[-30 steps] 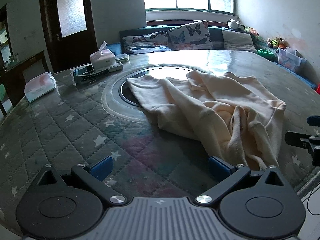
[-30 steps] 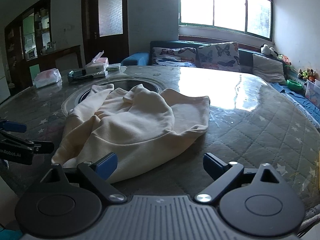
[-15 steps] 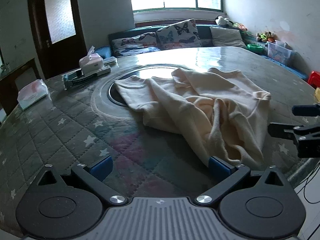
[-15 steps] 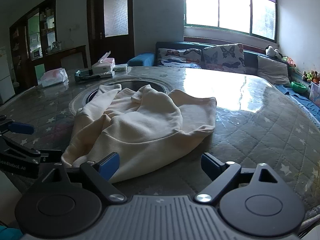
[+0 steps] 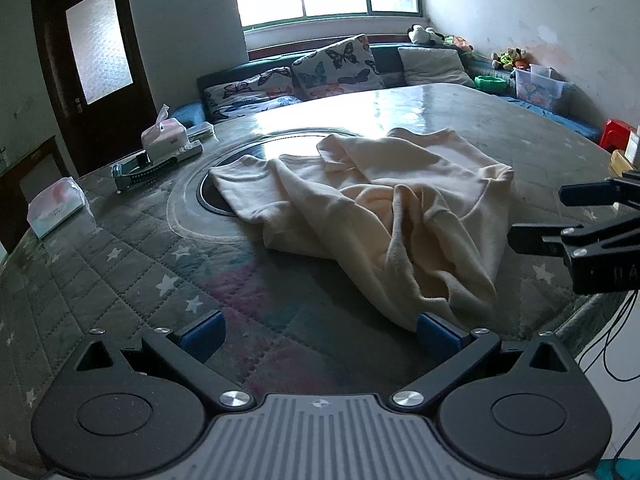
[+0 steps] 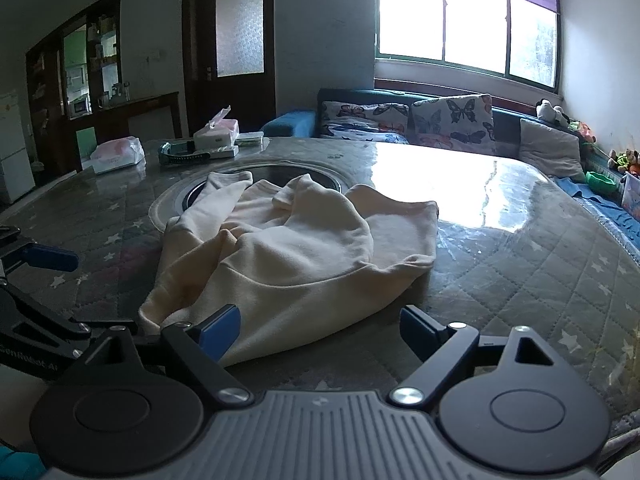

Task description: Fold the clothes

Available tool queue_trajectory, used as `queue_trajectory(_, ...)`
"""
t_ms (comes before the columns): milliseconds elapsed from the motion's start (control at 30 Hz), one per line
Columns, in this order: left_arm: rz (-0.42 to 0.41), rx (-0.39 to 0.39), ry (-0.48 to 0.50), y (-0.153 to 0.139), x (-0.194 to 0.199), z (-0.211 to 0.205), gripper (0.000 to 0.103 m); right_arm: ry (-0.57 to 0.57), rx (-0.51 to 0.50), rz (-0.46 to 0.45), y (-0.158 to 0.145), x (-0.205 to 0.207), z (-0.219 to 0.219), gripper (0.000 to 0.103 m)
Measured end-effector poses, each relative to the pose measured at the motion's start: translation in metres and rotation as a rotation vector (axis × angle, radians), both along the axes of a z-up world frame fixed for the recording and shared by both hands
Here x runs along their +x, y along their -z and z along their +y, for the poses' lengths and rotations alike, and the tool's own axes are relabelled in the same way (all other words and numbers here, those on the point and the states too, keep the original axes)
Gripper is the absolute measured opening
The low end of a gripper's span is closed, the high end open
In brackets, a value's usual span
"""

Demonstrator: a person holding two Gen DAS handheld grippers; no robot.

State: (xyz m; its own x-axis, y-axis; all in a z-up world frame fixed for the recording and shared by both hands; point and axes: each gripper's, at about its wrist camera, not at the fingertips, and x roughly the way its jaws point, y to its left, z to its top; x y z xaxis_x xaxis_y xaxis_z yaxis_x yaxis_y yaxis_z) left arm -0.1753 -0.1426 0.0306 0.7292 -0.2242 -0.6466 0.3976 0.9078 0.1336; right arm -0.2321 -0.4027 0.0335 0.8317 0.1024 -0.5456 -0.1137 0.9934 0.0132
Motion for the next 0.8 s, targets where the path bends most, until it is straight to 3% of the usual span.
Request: queue_trajectory(800, 0.017, 0.027, 0.046, 0.0062, -0.0036, -0.006, 0.103, -0.011, 0.01, 0.0, -0.0011, 0.0002, 0.0024, 0.084)
